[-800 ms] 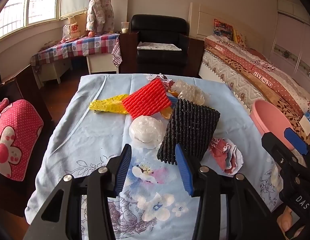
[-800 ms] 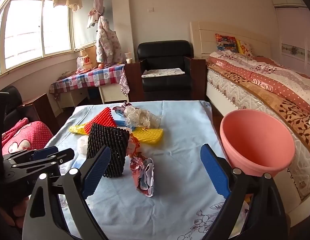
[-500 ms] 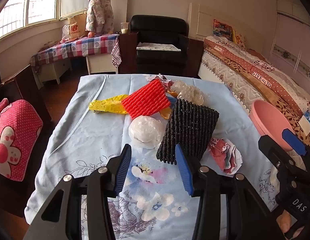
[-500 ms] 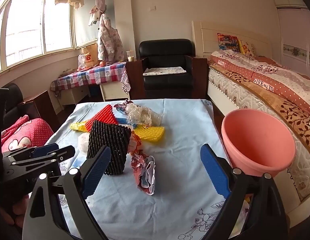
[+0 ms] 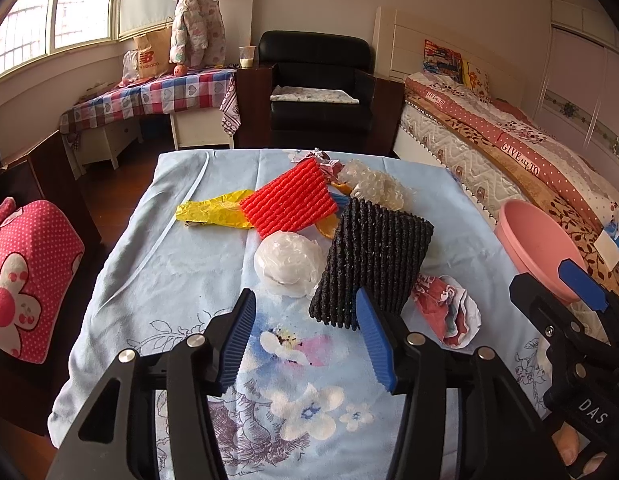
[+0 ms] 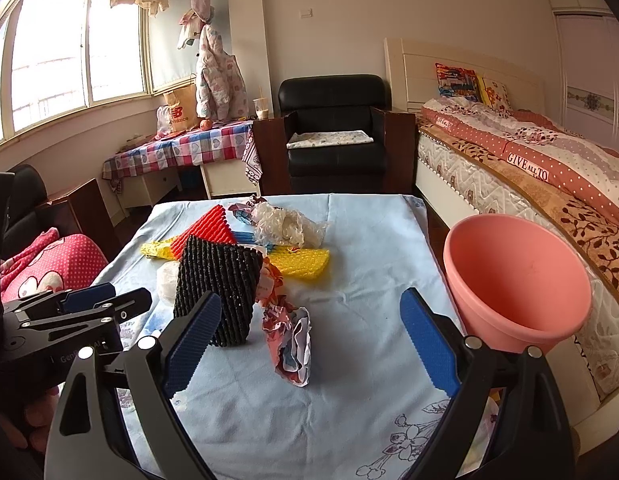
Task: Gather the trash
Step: 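Move both tools toward the black foam net sleeve on the table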
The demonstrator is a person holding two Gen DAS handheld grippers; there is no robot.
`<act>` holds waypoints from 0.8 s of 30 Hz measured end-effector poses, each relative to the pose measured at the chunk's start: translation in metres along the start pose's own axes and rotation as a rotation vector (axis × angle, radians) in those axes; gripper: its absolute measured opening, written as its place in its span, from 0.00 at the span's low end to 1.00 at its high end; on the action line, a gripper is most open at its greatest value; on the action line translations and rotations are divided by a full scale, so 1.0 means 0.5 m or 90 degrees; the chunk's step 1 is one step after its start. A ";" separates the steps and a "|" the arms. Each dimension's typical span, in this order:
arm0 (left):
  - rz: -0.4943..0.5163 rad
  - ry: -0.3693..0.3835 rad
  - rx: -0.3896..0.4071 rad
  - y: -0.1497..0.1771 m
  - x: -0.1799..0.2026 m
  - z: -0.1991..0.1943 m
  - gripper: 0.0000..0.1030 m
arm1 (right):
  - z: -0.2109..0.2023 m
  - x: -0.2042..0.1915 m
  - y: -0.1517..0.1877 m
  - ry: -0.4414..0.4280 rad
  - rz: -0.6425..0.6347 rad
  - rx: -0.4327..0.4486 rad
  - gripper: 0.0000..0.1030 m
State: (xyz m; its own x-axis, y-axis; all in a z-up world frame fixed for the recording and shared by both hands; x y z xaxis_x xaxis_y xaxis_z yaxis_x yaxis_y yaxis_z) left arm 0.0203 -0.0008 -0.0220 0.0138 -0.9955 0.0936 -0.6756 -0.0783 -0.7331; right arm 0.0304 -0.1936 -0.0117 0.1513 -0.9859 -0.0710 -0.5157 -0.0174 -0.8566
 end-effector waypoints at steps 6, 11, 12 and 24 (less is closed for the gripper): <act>0.002 0.002 0.001 0.001 0.001 -0.001 0.52 | -0.002 0.001 0.000 -0.001 0.002 0.012 0.89; 0.002 0.003 0.001 0.002 0.002 -0.001 0.52 | -0.002 0.007 0.002 0.002 0.005 0.001 0.89; 0.002 0.004 0.001 0.002 0.003 -0.001 0.52 | -0.002 0.008 0.003 0.002 0.004 -0.001 0.89; 0.009 0.016 0.002 0.003 0.009 0.002 0.55 | 0.002 0.009 0.006 0.003 0.003 -0.011 0.88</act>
Point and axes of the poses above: each gripper's, at about its wrist camera, not at the fingertips, and z roughly the way its jaws point, x to its right, y to its underside, the point moved 3 cm from there along z, roughly the way its jaws point, and after that the axes turned 2 degrees about y, right-handed, at the moved point
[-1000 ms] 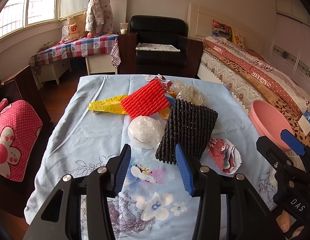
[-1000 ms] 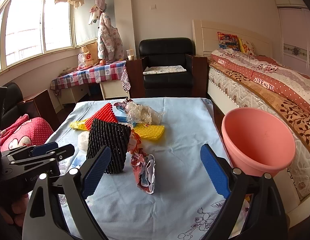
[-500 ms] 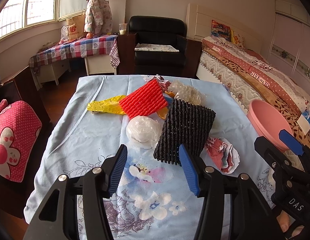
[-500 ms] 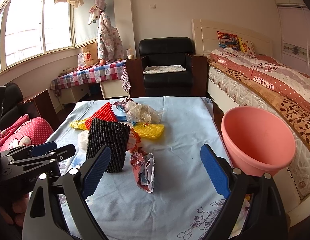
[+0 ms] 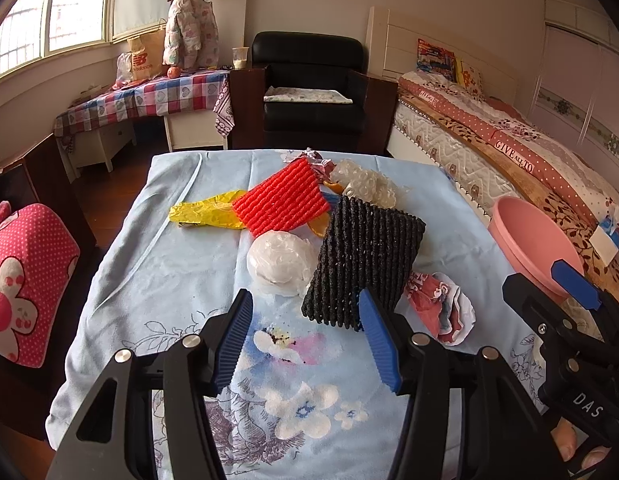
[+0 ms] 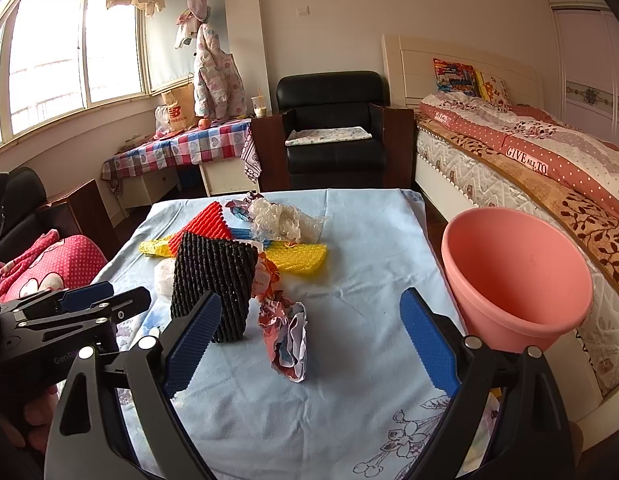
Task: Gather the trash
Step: 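Move both tools toward the black foam net sleeve on the table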
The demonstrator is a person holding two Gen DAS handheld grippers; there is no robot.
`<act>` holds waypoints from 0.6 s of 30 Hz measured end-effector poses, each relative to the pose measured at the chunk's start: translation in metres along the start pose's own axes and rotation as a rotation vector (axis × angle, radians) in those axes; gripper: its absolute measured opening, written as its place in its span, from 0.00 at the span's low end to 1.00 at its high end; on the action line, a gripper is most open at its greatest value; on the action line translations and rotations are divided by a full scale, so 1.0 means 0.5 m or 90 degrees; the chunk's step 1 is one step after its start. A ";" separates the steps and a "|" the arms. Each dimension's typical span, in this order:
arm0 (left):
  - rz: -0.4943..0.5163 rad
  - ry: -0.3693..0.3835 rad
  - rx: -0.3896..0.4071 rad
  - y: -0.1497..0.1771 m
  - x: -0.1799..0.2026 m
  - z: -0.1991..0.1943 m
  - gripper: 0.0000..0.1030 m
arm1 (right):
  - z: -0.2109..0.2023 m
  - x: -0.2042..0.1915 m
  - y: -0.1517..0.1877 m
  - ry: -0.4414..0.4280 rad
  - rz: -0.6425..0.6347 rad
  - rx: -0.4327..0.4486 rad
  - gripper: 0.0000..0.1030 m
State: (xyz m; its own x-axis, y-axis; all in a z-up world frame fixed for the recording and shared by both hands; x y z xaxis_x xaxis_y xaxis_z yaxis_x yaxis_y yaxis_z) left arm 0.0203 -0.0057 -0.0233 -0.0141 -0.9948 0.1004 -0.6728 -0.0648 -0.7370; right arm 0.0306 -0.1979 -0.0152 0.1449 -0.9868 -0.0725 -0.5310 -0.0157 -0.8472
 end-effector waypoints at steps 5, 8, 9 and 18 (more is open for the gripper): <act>0.004 0.050 0.013 -0.001 -0.011 -0.009 0.55 | 0.012 0.007 0.015 -0.015 0.016 -0.016 0.84; 0.009 0.093 0.020 -0.003 -0.010 -0.015 0.55 | 0.020 0.010 0.019 -0.024 0.020 -0.029 0.82; 0.015 0.101 0.023 -0.004 -0.007 -0.016 0.55 | 0.023 0.010 0.021 -0.028 0.019 -0.033 0.79; 0.058 0.089 0.004 -0.027 -0.003 0.048 0.55 | 0.054 0.008 0.040 -0.062 0.008 -0.103 0.70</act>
Point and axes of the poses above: each gripper's, at about its wrist camera, not at the fingertips, and z roughly the way its jaws point, x to its right, y to its underside, the point moved 3 cm from there along z, roughly the way its jaws point, and after that the axes turned 2 degrees about y, right-handed, at the moved point
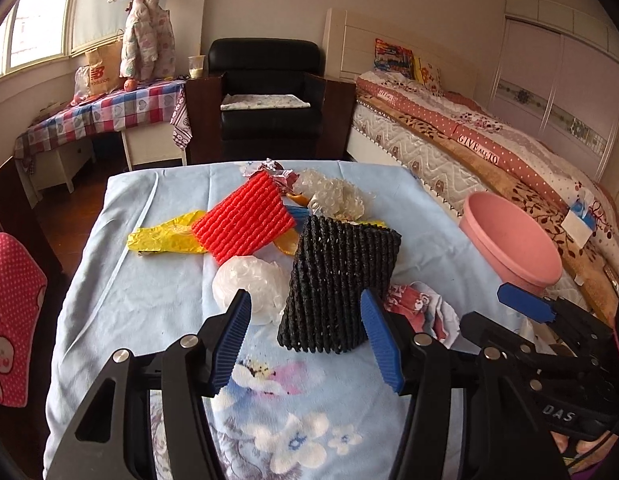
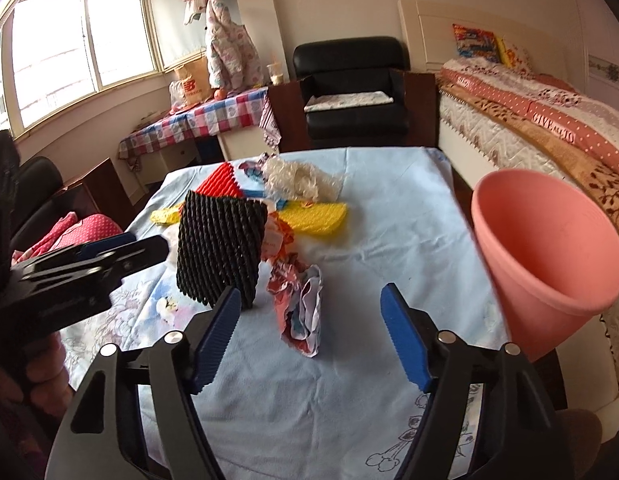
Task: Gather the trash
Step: 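Move both tools toward the black foam net sleeve on the table, then grasp the black foam net sleeve with the right gripper and lift it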
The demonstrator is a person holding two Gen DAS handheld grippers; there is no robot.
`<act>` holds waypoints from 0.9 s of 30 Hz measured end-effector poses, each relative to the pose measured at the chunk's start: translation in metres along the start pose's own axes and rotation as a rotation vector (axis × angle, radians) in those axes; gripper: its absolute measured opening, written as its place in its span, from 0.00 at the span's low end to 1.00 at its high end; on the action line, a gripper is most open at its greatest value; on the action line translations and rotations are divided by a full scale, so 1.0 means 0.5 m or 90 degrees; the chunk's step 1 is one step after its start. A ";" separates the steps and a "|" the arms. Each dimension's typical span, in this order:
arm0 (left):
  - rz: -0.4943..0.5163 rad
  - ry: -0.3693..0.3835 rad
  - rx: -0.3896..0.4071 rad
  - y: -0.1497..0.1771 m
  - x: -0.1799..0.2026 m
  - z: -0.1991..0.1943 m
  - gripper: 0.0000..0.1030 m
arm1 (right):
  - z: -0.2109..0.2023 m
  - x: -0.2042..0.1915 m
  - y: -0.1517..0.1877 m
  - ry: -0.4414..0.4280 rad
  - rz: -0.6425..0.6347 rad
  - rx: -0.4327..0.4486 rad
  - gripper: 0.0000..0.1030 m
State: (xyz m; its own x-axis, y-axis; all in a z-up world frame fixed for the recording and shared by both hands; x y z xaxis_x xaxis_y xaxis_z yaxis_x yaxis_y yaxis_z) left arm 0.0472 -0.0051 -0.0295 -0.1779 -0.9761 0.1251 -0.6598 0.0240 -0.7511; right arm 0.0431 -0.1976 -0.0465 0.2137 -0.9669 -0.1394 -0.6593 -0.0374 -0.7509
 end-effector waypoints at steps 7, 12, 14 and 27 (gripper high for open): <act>0.008 0.011 -0.044 0.002 -0.008 0.079 0.52 | 0.026 0.004 0.008 -0.019 0.013 -0.033 0.62; 0.004 0.034 -0.065 0.011 -0.009 0.108 0.13 | 0.044 0.011 0.009 -0.017 0.013 -0.057 0.56; 0.005 0.040 -0.061 0.015 -0.008 0.105 0.11 | 0.052 0.010 0.012 -0.024 0.021 -0.061 0.52; 0.006 0.060 -0.012 0.015 0.011 0.010 0.09 | 0.064 0.011 0.017 -0.056 0.041 -0.084 0.05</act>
Point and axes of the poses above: each gripper's, at about its wrist camera, not at the fingertips, and z roughly the way its jaws point, x to its right, y to its underside, the point moved 3 cm from there along z, roughly the way its jaws point, and after that the axes turned 2 degrees about y, right-handed, at the moved point
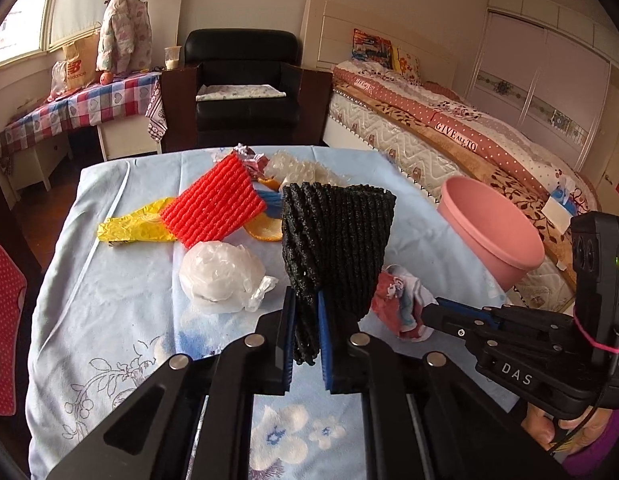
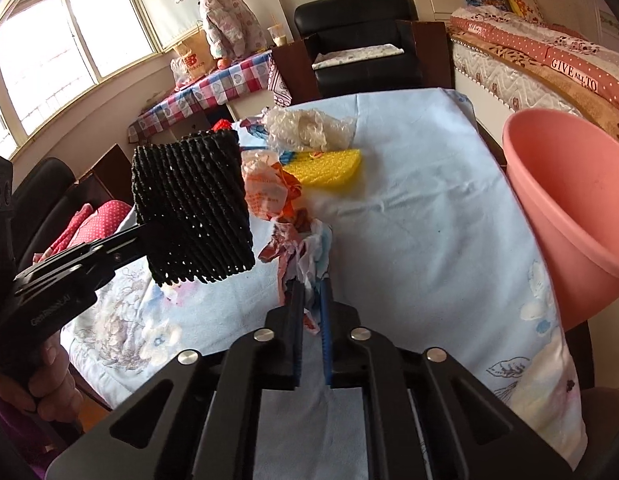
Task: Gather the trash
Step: 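Grasp the black foam net sleeve with the right gripper and lift it, then carry the black sleeve over the pink bucket and open the right gripper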
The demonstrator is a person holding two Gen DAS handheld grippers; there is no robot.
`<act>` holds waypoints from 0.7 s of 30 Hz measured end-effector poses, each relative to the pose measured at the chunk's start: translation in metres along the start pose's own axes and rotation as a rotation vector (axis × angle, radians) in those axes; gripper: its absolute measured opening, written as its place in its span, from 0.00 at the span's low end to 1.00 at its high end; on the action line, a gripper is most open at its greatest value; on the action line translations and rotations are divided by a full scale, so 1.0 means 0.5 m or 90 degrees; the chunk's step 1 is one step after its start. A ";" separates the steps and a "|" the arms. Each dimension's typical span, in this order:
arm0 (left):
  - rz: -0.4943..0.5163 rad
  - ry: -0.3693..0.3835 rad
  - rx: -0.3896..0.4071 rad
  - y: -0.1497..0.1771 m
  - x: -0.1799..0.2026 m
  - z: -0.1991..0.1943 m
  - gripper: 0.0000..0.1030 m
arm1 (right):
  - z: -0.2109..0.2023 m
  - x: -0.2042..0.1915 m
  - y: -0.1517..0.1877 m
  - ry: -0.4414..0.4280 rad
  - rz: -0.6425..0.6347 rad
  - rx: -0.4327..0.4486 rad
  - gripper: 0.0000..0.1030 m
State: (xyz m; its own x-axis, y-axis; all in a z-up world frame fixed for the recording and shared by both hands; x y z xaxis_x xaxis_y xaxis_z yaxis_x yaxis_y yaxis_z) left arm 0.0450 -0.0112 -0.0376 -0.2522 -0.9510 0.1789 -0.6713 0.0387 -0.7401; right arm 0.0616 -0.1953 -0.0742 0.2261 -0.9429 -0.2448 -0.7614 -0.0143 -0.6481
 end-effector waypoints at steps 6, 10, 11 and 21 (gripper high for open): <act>0.001 0.006 0.023 -0.016 0.015 -0.037 0.09 | -0.036 0.000 -0.011 -0.003 -0.001 0.037 0.04; 0.018 0.011 0.045 -0.038 0.042 -0.060 0.09 | -0.062 0.012 -0.019 -0.001 0.008 0.066 0.04; 0.020 0.014 0.048 -0.044 0.049 -0.064 0.09 | -0.071 0.016 -0.022 0.003 0.009 0.076 0.04; 0.059 0.061 0.052 -0.102 0.157 -0.040 0.09 | -0.156 0.119 -0.047 0.054 0.064 0.164 0.03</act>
State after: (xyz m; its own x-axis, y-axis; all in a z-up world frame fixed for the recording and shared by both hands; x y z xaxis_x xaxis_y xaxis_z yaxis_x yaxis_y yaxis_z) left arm 0.0455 -0.0817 0.0269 -0.3792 -0.9104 0.1655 -0.5845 0.0970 -0.8056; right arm 0.0454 -0.2774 -0.0172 0.0969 -0.9600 -0.2627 -0.5954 0.1555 -0.7882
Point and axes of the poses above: each gripper's, at about its wrist camera, not at the fingertips, and z roughly the way its jaws point, x to its right, y to its underside, the point moved 3 cm from there along z, roughly the way its jaws point, and after that the axes turned 2 degrees about y, right-handed, at the moved point
